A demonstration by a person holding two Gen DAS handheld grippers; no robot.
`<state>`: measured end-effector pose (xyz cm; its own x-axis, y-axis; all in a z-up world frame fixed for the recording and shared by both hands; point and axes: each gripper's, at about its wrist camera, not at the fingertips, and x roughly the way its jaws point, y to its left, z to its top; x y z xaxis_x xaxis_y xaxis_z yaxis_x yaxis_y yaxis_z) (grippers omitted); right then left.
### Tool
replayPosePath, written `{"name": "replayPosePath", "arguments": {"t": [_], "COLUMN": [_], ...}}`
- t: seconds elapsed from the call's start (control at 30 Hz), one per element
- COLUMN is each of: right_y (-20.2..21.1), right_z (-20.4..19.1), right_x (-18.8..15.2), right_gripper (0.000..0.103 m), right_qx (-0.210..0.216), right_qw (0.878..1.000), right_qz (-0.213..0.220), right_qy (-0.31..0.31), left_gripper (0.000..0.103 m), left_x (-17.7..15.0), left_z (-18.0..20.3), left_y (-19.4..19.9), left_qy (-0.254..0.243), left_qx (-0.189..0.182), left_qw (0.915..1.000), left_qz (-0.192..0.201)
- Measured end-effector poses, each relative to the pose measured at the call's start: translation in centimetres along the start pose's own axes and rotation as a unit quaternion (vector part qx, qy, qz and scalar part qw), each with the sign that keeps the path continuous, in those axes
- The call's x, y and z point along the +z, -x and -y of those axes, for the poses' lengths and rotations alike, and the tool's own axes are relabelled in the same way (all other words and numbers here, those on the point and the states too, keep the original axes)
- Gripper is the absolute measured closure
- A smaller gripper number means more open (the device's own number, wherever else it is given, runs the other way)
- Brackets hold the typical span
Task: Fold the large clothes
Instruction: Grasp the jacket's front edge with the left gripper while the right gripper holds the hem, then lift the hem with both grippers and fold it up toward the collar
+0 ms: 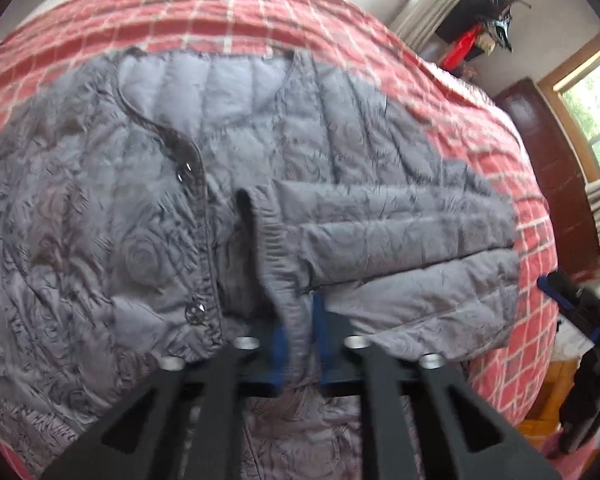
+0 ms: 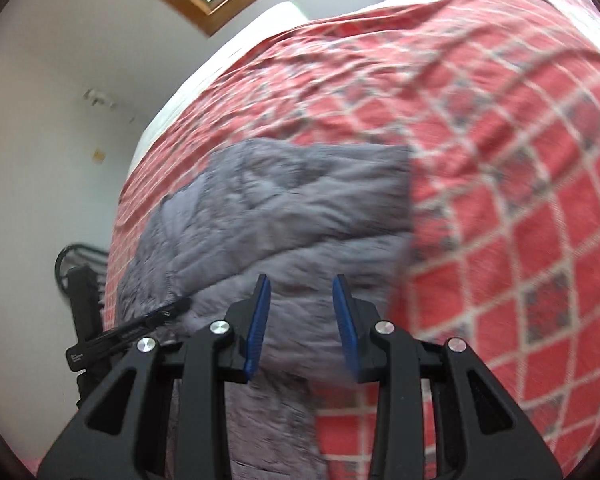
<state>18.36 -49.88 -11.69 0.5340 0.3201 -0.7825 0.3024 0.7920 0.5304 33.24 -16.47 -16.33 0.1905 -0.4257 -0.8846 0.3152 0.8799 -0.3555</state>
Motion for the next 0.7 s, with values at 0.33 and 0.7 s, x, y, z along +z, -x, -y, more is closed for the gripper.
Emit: {"name": "replayPosePath", "arguments": {"t": [0.33, 0.7], "right_y": [-1.5, -10.8], "right_z": [-2.2, -11.8], "right_x": [1.2, 2.4], "right_gripper": [0.07, 0.07], "right_qx": [0.019, 0.072], "right_qw": [1.0, 0.99], "right_qz": [-0.004, -0.092], "right_qy": [0.022, 0.085], "left_gripper": [0.098, 0.098], "left_x": [1.6, 1.7], "left_z": [-7.7, -18.7], "left_y": [12.1, 11.4], "left_qy": [0.046, 0.122], "left_qx": [0.088, 0.163], "left_qw": [0.9836, 0.9727], "left_qz": [0.151, 0.111]}}
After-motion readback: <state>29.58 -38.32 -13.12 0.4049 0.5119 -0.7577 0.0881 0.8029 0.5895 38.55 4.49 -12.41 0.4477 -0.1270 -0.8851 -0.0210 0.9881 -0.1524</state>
